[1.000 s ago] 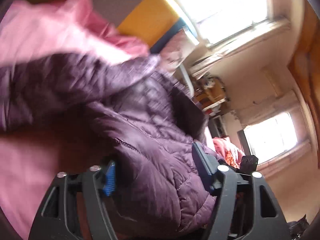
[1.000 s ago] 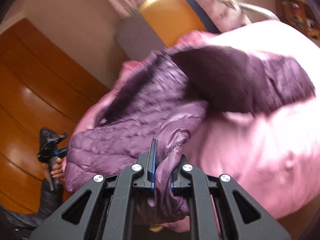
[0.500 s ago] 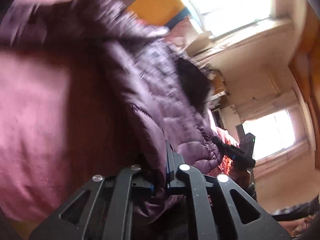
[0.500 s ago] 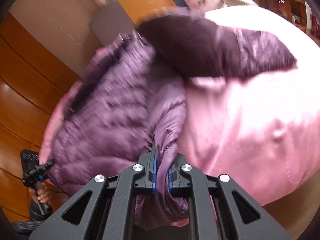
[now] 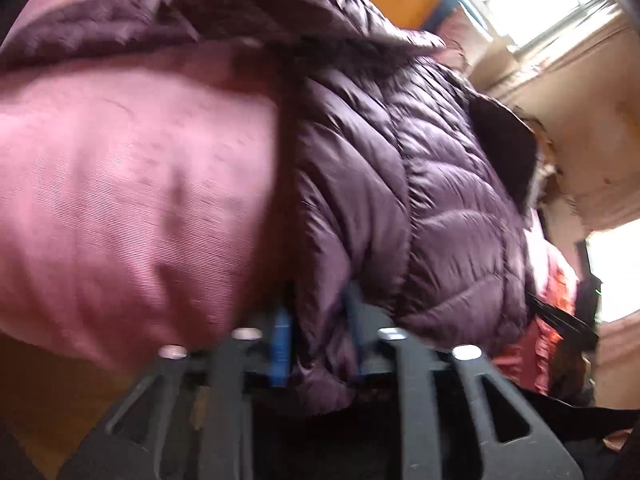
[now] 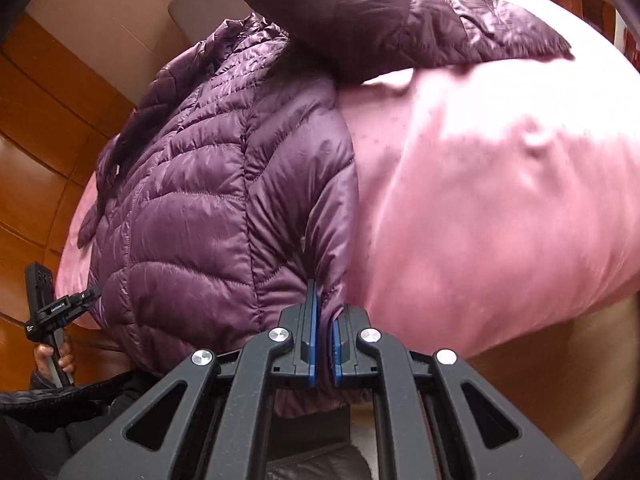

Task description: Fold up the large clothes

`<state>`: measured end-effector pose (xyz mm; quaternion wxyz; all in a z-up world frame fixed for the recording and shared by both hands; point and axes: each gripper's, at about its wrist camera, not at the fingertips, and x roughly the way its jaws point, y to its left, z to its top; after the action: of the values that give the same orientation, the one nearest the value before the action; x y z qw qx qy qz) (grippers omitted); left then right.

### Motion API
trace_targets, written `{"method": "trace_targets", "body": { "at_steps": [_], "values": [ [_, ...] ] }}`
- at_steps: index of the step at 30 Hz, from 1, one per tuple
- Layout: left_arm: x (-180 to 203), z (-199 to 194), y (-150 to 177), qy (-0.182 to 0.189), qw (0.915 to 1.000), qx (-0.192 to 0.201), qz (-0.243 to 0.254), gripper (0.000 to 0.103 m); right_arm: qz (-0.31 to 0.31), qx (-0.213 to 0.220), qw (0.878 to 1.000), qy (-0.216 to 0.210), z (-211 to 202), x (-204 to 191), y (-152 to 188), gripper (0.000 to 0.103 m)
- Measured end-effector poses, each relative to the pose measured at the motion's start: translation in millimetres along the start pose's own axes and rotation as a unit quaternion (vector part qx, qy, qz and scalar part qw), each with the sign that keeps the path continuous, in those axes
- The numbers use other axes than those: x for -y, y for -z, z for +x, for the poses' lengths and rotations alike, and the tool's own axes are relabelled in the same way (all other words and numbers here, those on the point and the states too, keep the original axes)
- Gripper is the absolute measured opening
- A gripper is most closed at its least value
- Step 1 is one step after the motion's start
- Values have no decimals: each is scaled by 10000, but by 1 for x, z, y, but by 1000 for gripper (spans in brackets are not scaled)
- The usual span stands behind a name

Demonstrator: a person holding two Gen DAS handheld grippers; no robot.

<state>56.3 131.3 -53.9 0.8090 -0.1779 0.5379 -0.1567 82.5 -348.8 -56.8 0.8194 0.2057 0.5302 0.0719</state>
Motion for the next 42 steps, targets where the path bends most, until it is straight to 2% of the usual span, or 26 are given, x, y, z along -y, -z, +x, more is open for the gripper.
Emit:
{"method": "trace_targets", "body": {
  "at_steps": [1,2,4,6,8,10,12,15,19,22,23,25,27,29,32,35,37,39,40,41,42],
  "values": [
    [-2,-4,-7,-151,9998,159,-3,60,13,26,10000,-67,-1,3,-2,7],
    [-8,-13,-10,-214,9992,337,-6,65,18,62,9999,-134,-4,6,-4,11],
    [-5,-32,-18,-244,9971,719,62,66,129,259,9994,-183,-17,14,-1,29],
    [9,-36,-31,-261,9949,957,206,66,368,553,9977,-133,-26,27,-10,32],
    [28,-33,-40,-271,9918,1155,466,74,669,822,9943,-50,-33,40,-25,33],
    [52,-20,-39,-286,9885,1253,797,81,1109,1183,9867,108,-41,62,-44,43],
    [78,2,-44,-378,9866,1122,1121,83,1773,1506,9725,139,-42,94,-66,44],
    [107,37,-44,-362,9834,1016,1456,83,2595,1840,9476,287,-36,134,-97,49],
    [128,71,-53,-180,9861,773,1457,83,3336,2017,9202,349,-19,168,-128,49],
    [138,90,-54,-308,9846,654,1592,83,3397,2031,9171,466,-12,173,-144,45],
    [141,96,-53,-371,9837,610,1649,83,3340,1985,9204,447,-9,173,-150,42],
    [140,105,-52,-486,9829,518,1698,83,3103,1852,9308,552,-6,164,-160,10],
    [138,110,-52,-510,9838,471,1654,83,2827,1982,9354,766,-19,157,-164,6],
    [135,113,-53,-489,9849,459,1593,84,2672,2290,9298,1076,-48,159,-158,5],
    [132,116,-54,-448,9868,432,1498,85,2641,2695,9041,2005,-82,175,-144,5],
    [131,119,-54,-451,9870,413,1486,86,2982,2501,8819,2661,-87,210,-122,4],
    [130,119,-53,-457,9865,408,1516,86,3174,2259,8786,2763,-75,226,-113,4],
    [128,117,-54,-413,9873,410,1480,86,2939,2202,8773,3091,-68,218,-116,5],
    [127,115,-56,-383,9878,415,1450,86,2807,2151,8760,3281,-65,211,-119,9],
    [126,113,-57,-346,9884,433,1411,86,2748,2117,8780,3298,-66,208,-118,10],
    [123,107,-58,-286,9894,478,1340,86,2719,2105,8808,3254,-67,206,-119,17]
  ]
}}
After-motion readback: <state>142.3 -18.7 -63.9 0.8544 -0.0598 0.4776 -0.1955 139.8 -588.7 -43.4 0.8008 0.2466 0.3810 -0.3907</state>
